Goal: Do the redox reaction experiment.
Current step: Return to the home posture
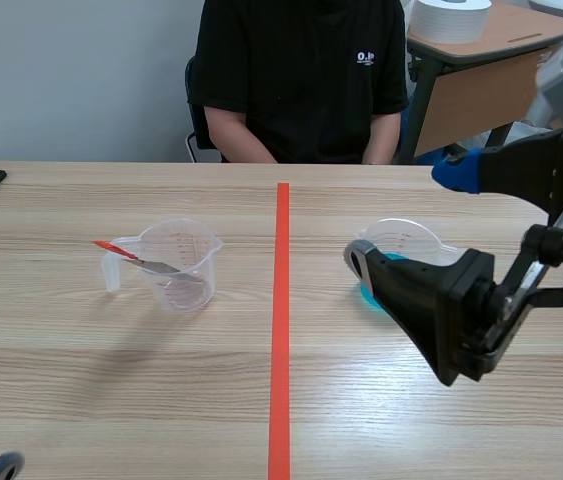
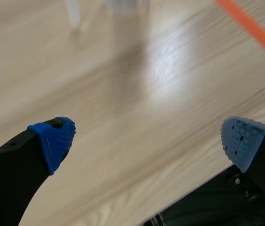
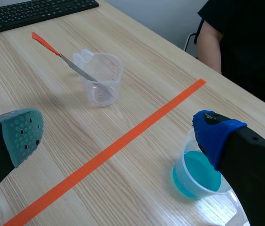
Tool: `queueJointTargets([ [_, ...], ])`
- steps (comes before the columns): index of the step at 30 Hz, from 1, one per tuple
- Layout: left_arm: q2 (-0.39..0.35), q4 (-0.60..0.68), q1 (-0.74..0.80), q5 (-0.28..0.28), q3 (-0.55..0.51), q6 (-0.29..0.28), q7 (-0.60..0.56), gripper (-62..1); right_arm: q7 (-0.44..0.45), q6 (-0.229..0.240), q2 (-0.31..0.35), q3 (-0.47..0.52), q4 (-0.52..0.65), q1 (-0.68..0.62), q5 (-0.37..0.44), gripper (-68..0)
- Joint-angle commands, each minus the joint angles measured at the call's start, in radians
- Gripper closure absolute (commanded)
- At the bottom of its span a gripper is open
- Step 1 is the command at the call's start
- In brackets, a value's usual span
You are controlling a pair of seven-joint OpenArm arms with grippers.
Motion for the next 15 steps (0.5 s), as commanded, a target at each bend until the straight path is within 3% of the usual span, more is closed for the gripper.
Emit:
queueJointTargets([
  [1,0.003,-0.003,-0.068,0.001,-0.003,-0.021,-0.005,-62.3,0.018,-0.010,0.008,0.010,0.022,-0.001,-0.002,-67.9],
  [9,0.011,-0.003,-0.306,0.010,-0.005,-0.112,0.074,-62.3,0.014,-0.024,0.008,0.010,0.031,-0.022,-0.027,-67.9],
  [15,0.061,0.003,-0.415,0.034,-0.005,-0.191,0.114,-62.3,0.015,-0.024,0.003,0.010,0.031,-0.022,-0.026,-67.9],
])
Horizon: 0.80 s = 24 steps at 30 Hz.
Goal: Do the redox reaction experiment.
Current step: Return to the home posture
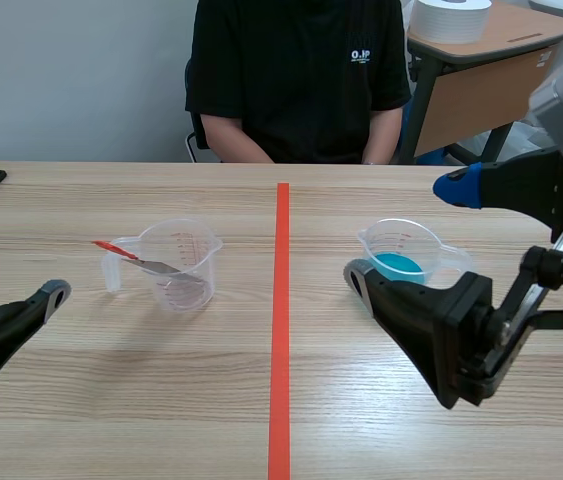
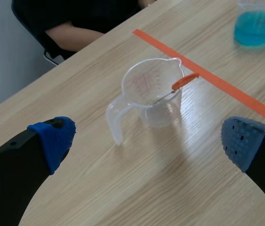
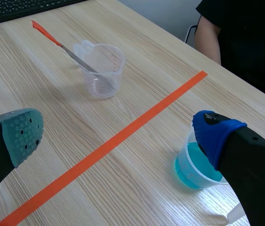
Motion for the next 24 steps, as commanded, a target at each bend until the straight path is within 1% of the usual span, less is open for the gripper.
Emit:
queueJointTargets([
  [1,0.027,0.006,-0.007,-0.007,-0.001,-0.029,-0.014,-62.3,0.015,-0.004,0.003,0.010,0.016,0.017,0.007,-67.9],
  [5,0.082,0.006,-0.041,0.017,-0.004,-0.078,0.018,-62.3,0.015,-0.004,0.003,0.010,0.016,0.017,0.007,-67.9],
  [8,0.112,0.013,-0.040,0.019,-0.019,-0.125,0.018,-62.3,0.014,-0.004,0.003,0.010,0.016,0.017,0.007,-67.9],
  [10,0.137,0.021,-0.040,0.019,-0.036,-0.142,0.030,-62.3,0.014,-0.004,0.003,0.009,0.016,0.017,0.007,-67.9],
  [12,0.163,0.031,-0.040,0.023,-0.057,-0.144,0.033,-62.3,0.014,-0.004,0.003,0.009,0.016,0.017,0.007,-67.9],
  [16,0.195,0.051,-0.040,0.054,-0.081,-0.144,0.036,-62.3,0.011,-0.004,0.003,0.009,0.016,0.017,0.007,-67.9],
  [24,0.200,0.062,-0.040,0.060,-0.083,-0.143,0.024,-62.3,0.011,-0.004,0.003,0.009,0.016,0.017,0.007,-67.9],
])
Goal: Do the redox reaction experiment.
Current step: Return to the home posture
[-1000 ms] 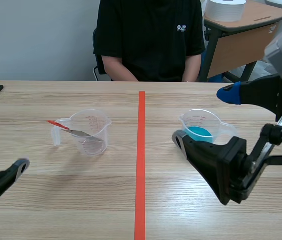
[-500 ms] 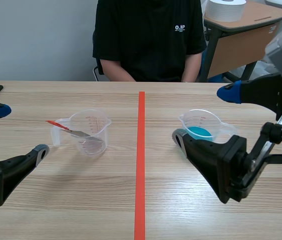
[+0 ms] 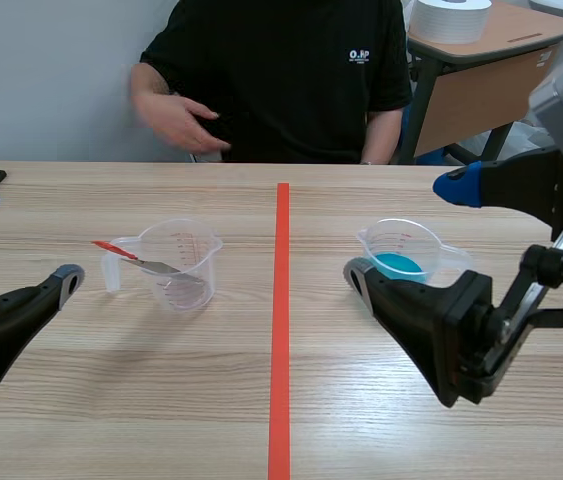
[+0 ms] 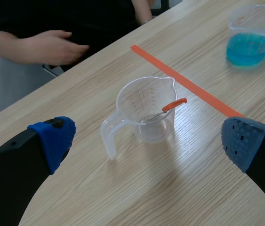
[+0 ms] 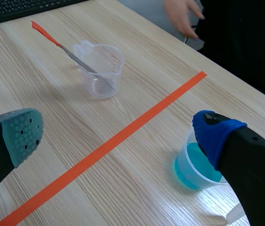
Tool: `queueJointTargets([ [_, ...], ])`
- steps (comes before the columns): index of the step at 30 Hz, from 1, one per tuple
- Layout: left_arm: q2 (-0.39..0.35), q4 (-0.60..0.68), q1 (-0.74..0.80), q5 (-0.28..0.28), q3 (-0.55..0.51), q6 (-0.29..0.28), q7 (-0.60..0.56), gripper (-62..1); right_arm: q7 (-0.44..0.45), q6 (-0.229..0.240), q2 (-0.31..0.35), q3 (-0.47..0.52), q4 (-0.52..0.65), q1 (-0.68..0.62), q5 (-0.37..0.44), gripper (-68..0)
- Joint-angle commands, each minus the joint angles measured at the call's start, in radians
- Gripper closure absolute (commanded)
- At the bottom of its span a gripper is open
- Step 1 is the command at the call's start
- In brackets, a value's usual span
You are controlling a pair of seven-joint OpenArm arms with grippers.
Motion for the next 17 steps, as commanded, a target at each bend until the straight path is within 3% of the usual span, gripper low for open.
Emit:
queueJointTargets([
  [1,-0.001,0.021,0.006,-0.011,-0.001,0.005,-0.018,-62.3,0.012,-0.004,0.003,0.009,0.016,0.015,0.007,-67.9],
  [17,-0.006,0.021,0.014,-0.011,0.000,0.005,-0.018,-62.3,0.012,-0.004,0.003,0.009,0.016,0.015,0.006,-67.9],
])
